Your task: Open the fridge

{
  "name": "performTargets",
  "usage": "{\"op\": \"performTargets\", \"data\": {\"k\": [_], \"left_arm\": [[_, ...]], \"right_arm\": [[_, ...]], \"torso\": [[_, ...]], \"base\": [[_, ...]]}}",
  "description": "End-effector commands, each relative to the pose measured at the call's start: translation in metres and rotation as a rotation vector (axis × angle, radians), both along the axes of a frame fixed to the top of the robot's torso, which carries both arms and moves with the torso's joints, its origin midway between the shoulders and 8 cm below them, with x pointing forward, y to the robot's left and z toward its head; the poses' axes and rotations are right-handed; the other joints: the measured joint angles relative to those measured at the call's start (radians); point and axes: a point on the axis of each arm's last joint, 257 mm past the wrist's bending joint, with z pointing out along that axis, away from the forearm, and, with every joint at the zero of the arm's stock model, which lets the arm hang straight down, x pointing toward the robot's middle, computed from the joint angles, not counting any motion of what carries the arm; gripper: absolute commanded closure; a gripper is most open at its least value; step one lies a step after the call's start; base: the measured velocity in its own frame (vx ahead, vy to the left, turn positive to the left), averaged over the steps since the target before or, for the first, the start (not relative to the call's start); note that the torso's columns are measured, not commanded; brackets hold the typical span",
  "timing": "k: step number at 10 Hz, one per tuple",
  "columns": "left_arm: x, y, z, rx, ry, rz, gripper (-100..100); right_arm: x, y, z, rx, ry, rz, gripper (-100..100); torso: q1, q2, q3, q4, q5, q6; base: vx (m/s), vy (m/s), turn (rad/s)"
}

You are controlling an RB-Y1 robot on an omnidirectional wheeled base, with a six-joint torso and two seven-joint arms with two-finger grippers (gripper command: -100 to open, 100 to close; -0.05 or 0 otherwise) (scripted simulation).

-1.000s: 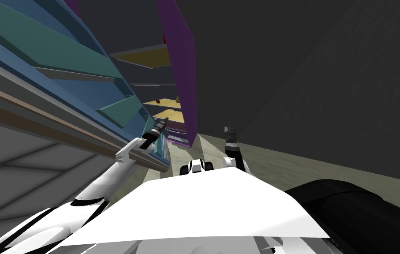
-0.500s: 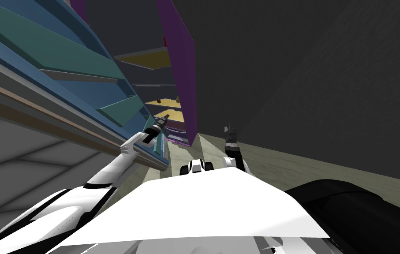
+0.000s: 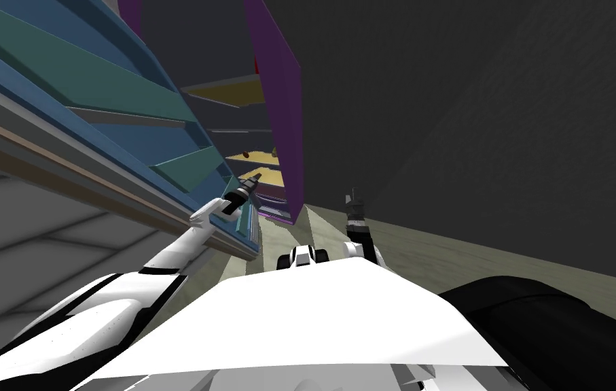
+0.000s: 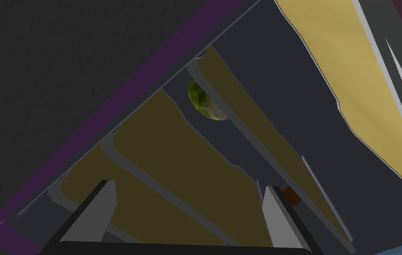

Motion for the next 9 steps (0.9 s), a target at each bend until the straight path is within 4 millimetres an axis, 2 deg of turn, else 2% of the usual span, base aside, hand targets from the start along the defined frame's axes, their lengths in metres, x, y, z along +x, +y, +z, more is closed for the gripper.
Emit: {"op": "performTargets", "data": {"k": [1, 3, 4, 5, 6, 8, 9], "left_arm": [[0.013, -0.007, -0.006, 0.011, 0.02, -0.025, -100], [0.027, 0.001, 0.012, 0.015, -0.001, -0.004, -100], [0.034, 0.009, 0.014, 0.017, 0.001, 0.014, -100], [0.036, 0.018, 0.006, 0.018, 0.017, 0.032, -100], [0.042, 0.003, 0.008, 0.029, 0.023, -0.013, -100], [0.056, 0.013, 0.028, 0.032, 0.004, 0.014, -100], [0.06, 0.024, 0.025, 0.033, 0.014, 0.038, -100]], "right_arm": [[0.0, 0.0, 0.0, 0.0, 0.0, 0.0, 0], [0.0, 0.0, 0.0, 0.0, 0.0, 0.0, 0], [0.0, 0.0, 0.0, 0.0, 0.0, 0.0, 0], [0.0, 0.0, 0.0, 0.0, 0.0, 0.0, 0], [0.0, 0.0, 0.0, 0.0, 0.0, 0.0, 0], [0.0, 0.0, 0.0, 0.0, 0.0, 0.0, 0], [0.0, 0.0, 0.0, 0.0, 0.0, 0.0, 0]], "torso": [[0.001, -0.001, -0.001, -0.001, 0.0, 0.0], [-0.002, 0.005, 0.003, 0.001, -0.001, 0.0], [-0.002, 0.002, 0.002, 0.001, -0.001, 0.0], [-0.001, 0.0, 0.0, 0.0, 0.0, 0.0], [0.001, -0.001, -0.001, -0.001, 0.0, 0.0], [-0.002, 0.005, 0.003, 0.001, -0.001, 0.0], [-0.001, 0.003, 0.002, 0.001, 0.0, 0.0]], "base": [[-0.071, -0.008, 0.071], [-0.073, -0.027, 0.019], [-0.021, -0.014, -0.01], [0.0, 0.0, 0.0], [-0.067, -0.028, 0.082], [-0.076, -0.022, 0.013], [-0.022, 0.002, -0.01]]}}
